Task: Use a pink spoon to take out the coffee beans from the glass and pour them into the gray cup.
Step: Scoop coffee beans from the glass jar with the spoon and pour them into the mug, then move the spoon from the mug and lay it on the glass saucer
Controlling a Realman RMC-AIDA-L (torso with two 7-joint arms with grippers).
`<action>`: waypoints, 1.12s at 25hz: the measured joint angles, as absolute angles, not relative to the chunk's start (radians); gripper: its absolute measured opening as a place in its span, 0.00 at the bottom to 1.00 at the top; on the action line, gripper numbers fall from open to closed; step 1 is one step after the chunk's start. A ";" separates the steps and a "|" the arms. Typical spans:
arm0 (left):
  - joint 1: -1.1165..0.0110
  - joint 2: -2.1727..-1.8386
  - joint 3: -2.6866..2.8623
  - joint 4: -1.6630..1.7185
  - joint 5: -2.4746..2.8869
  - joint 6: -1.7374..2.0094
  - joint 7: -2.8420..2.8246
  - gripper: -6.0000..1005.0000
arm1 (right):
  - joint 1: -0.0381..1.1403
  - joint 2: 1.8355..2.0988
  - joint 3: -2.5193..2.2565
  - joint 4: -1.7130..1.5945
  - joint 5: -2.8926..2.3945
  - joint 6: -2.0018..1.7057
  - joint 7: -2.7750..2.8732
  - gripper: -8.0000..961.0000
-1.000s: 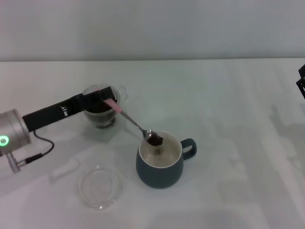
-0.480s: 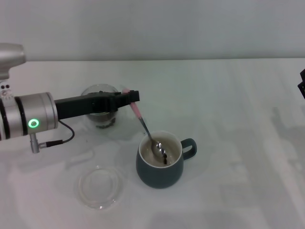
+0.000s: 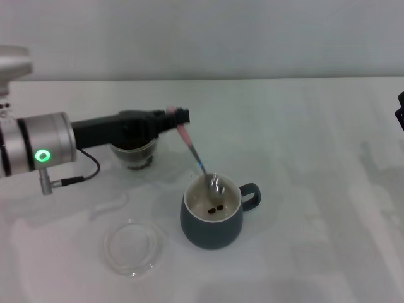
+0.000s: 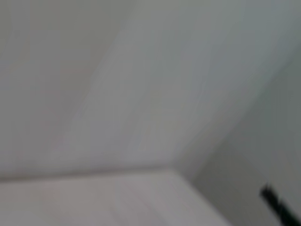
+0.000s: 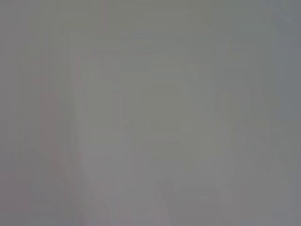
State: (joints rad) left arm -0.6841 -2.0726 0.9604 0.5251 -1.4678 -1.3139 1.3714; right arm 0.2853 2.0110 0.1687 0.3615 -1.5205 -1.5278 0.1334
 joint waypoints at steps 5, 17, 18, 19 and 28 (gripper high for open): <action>-0.584 -2.055 0.956 0.546 -1.675 -1.378 1.365 0.18 | 0.288 2.011 0.169 0.364 -1.526 -1.528 0.133 0.91; -0.286 -2.000 0.843 0.511 -1.797 -1.541 1.305 0.19 | 0.313 2.011 0.175 0.355 -1.526 -1.528 0.133 0.91; -0.258 -1.994 0.843 0.509 -1.794 -1.550 1.305 0.19 | 0.314 2.011 0.177 0.354 -1.526 -1.528 0.133 0.91; -0.232 -1.988 0.843 0.506 -1.791 -1.554 1.305 0.19 | 0.315 2.011 0.178 0.351 -1.526 -1.529 0.133 0.91; -0.167 -1.975 0.843 0.471 -1.732 -1.461 1.346 0.19 | 0.340 2.011 0.179 0.324 -1.526 -1.536 0.133 0.91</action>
State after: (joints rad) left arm -0.1671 -1.9751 0.8433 0.4707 -1.7320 -1.4608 1.3456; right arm 0.3398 2.0111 0.1791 0.3239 -1.5264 -1.5361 0.1334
